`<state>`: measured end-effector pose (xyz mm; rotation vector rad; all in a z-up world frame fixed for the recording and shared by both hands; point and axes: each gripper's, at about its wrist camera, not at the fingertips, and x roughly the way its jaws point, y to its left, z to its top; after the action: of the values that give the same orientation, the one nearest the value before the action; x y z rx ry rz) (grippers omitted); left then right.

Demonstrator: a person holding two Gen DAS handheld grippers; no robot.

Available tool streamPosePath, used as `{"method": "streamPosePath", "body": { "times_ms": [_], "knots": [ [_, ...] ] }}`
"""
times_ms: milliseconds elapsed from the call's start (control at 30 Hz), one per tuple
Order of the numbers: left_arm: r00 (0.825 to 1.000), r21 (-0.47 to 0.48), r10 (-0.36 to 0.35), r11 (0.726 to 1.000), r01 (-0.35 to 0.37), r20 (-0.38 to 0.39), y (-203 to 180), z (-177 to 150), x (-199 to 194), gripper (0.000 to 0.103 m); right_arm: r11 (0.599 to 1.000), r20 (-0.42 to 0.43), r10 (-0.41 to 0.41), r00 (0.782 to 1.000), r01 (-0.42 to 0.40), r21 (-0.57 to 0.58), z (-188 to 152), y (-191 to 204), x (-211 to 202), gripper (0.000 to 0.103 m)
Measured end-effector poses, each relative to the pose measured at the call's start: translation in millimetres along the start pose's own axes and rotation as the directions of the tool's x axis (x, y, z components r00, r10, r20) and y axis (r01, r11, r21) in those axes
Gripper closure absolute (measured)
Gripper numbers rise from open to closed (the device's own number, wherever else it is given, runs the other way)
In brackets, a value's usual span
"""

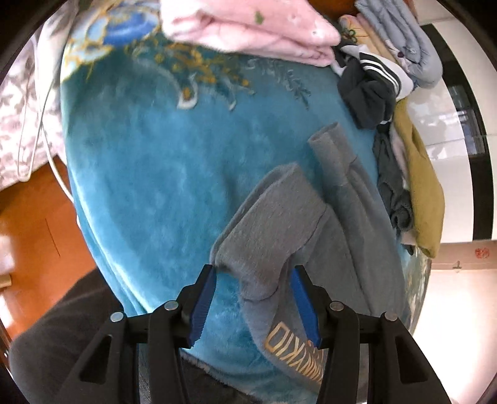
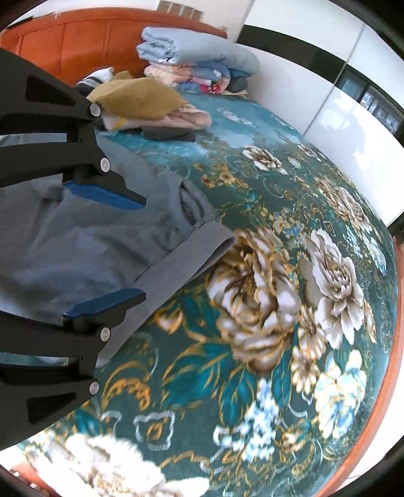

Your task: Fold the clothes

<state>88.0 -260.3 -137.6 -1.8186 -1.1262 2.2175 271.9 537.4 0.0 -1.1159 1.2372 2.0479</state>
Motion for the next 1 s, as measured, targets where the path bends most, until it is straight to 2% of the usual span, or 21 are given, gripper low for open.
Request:
{"method": "streamPosePath", "body": {
  "times_ms": [33, 133, 233, 267, 367, 433, 600, 633, 700, 733, 767, 800, 867, 1000],
  "knots": [
    [1.000, -0.009, -0.004, 1.000, 0.004, 0.005, 3.5, -0.9, -1.5, 0.049, 1.000, 0.002, -0.011, 1.000, 0.011, -0.006, -3.5, -4.4, -6.2, 0.035],
    [1.000, -0.027, -0.012, 1.000, 0.012, 0.013, 10.0, -2.8, -5.6, 0.047, 0.999, -0.022, -0.042, 0.999, 0.043, 0.015, -19.6, -28.1, -19.1, 0.035],
    [0.997, -0.045, -0.072, 0.996, 0.072, -0.005, 9.6, -6.8, -6.4, 0.041, 0.996, -0.073, -0.060, 0.996, 0.064, 0.064, -41.7, -53.4, -17.5, 0.035],
    [0.997, -0.032, -0.073, 0.997, 0.072, -0.019, 6.8, -9.0, -3.9, 0.040, 0.994, -0.097, -0.057, 0.994, 0.065, 0.085, -50.2, -61.5, -13.4, 0.032],
    [0.996, 0.016, -0.059, 0.998, 0.060, -0.066, -2.6, -16.0, 5.0, 0.040, 0.987, -0.170, -0.021, 0.985, 0.048, 0.153, -74.3, -77.7, 5.0, 0.031],
    [0.995, 0.036, -0.051, 0.998, 0.054, -0.086, -7.2, -19.3, 10.2, 0.040, 0.984, -0.187, -0.003, 0.982, 0.035, 0.172, -84.2, -78.9, 15.5, 0.031],
    [0.996, 0.006, -0.062, 0.998, 0.062, -0.067, -4.8, -18.3, 14.1, 0.042, 0.982, -0.201, 0.058, 0.978, -0.020, 0.189, -102.5, -72.9, 37.3, 0.032],
    [0.995, -0.007, -0.071, 0.997, 0.071, -0.063, -3.5, -18.3, 13.7, 0.042, 0.981, -0.197, 0.075, 0.978, -0.037, 0.189, -105.0, -70.7, 38.7, 0.034],
    [0.994, -0.031, -0.090, 0.996, 0.089, -0.055, -0.7, -18.4, 12.9, 0.049, 0.981, -0.199, 0.085, 0.976, -0.047, 0.188, -109.4, -67.8, 40.9, 0.053],
    [0.994, -0.043, -0.100, 0.994, 0.098, -0.051, 0.6, -18.4, 12.5, 0.061, 0.981, -0.200, 0.088, 0.976, -0.049, 0.188, -111.6, -66.6, 42.0, 0.068],
    [0.994, -0.064, -0.101, 0.993, 0.098, -0.052, 3.1, -18.2, 13.4, 0.076, 0.981, -0.202, 0.090, 0.975, -0.052, 0.188, -113.7, -65.3, 43.0, 0.074],
    [0.993, -0.087, -0.101, 0.992, 0.096, -0.053, 5.8, -18.0, 14.5, 0.083, 0.980, -0.198, 0.092, 0.976, -0.054, 0.192, -115.1, -64.6, 43.1, 0.085],
    [0.994, -0.114, -0.101, 0.989, 0.096, -0.031, 10.0, -18.1, 9.9, 0.092, 0.979, -0.185, 0.096, 0.978, -0.059, 0.197, -115.8, -63.1, 41.6, 0.090],
    [0.993, -0.109, -0.113, 0.987, 0.116, 0.042, 7.1, -20.2, -15.6, 0.093, 0.984, -0.120, 0.113, 0.986, -0.094, 0.155, -105.7, -56.2, 15.3, 0.095]
  ]
}}
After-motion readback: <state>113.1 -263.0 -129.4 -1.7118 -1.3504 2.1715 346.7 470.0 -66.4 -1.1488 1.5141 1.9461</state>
